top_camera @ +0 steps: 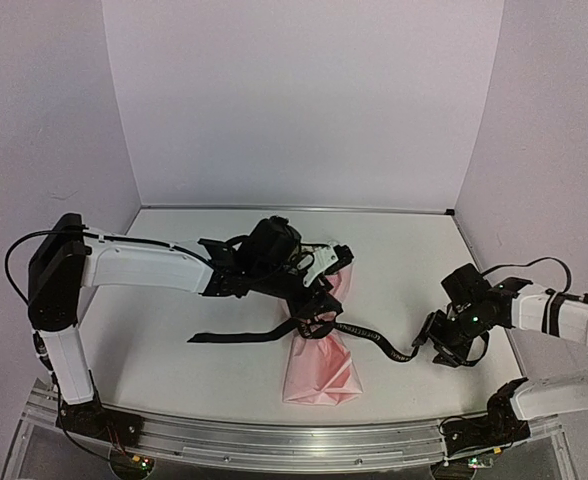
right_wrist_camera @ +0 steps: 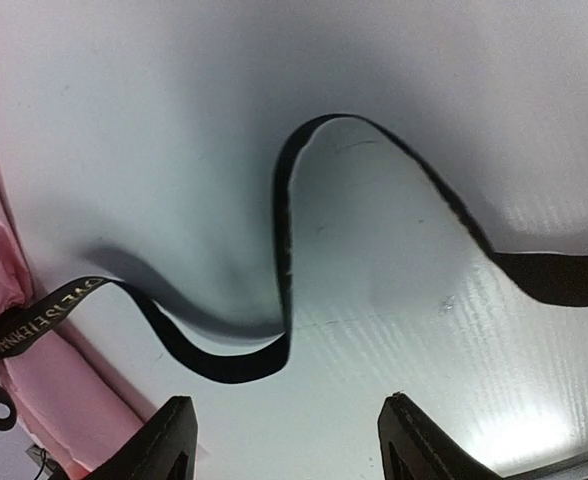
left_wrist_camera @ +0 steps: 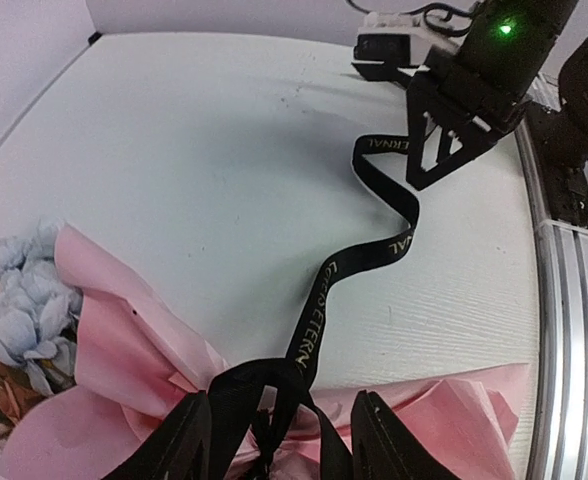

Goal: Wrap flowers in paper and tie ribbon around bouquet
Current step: Cross the ribbon over the folded bouquet.

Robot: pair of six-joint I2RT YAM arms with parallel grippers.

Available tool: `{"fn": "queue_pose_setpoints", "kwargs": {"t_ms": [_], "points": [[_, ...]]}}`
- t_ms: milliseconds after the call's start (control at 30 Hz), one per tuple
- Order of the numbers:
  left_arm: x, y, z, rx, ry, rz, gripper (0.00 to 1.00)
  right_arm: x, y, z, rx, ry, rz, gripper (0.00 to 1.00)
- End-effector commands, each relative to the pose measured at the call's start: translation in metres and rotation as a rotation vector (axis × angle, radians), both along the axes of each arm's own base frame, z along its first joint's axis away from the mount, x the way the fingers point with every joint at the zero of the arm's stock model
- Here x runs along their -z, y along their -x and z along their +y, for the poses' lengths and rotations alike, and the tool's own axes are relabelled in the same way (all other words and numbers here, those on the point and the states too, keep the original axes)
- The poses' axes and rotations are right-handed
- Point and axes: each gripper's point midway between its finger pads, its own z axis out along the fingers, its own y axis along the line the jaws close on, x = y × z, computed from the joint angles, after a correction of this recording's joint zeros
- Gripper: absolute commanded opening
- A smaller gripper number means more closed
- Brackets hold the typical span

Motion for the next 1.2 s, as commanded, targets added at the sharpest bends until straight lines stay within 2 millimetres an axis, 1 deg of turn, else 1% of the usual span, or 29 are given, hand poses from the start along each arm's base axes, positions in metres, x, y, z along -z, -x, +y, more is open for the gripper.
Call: {"fn": "queue_pose_setpoints", "kwargs": {"t_ms": [0,133,233,300,367,400,500,600,733,900,1033,1167], "points": [[0.029,-0.003,-0.004,-0.071,-0.105,0.089,0.48,0.004,0.005,-0.015,-0.007,0.037,0.026,0.64],[0.041,-0.003,-0.012,-0.076,-0.129,0.106,0.47,0.004,0.005,-0.019,0.010,0.030,0.030,0.64],[0.052,-0.012,-0.015,-0.107,-0.165,0.101,0.44,0.004,0.005,-0.021,0.013,0.026,0.030,0.64],[0.055,-0.014,-0.019,-0.103,-0.170,0.094,0.41,0.003,0.005,-0.023,0.010,0.030,0.024,0.64],[0.053,-0.012,-0.023,-0.081,-0.158,0.090,0.37,0.002,0.005,-0.025,0.007,0.037,0.020,0.64],[0.052,-0.010,-0.024,-0.068,-0.153,0.089,0.33,0.002,0.005,-0.025,0.007,0.039,0.021,0.64],[0.047,-0.002,-0.028,-0.021,-0.138,0.084,0.17,-0.001,0.001,-0.025,0.001,0.044,0.017,0.64],[0.033,0.007,-0.031,0.019,-0.102,0.069,0.07,-0.004,-0.005,-0.026,-0.004,0.058,0.008,0.64],[0.016,0.025,-0.032,0.101,-0.056,0.055,0.04,-0.003,-0.010,-0.026,-0.013,0.073,0.022,0.63],[0.006,0.052,-0.034,0.220,-0.031,0.061,0.04,-0.002,-0.018,-0.026,-0.017,0.084,0.034,0.63],[0.010,0.066,-0.038,0.302,-0.039,0.081,0.05,-0.001,-0.024,-0.027,-0.015,0.100,0.038,0.63],[0.025,0.067,-0.047,0.351,-0.066,0.073,0.06,-0.001,-0.032,-0.028,-0.004,0.113,0.044,0.63]]}}
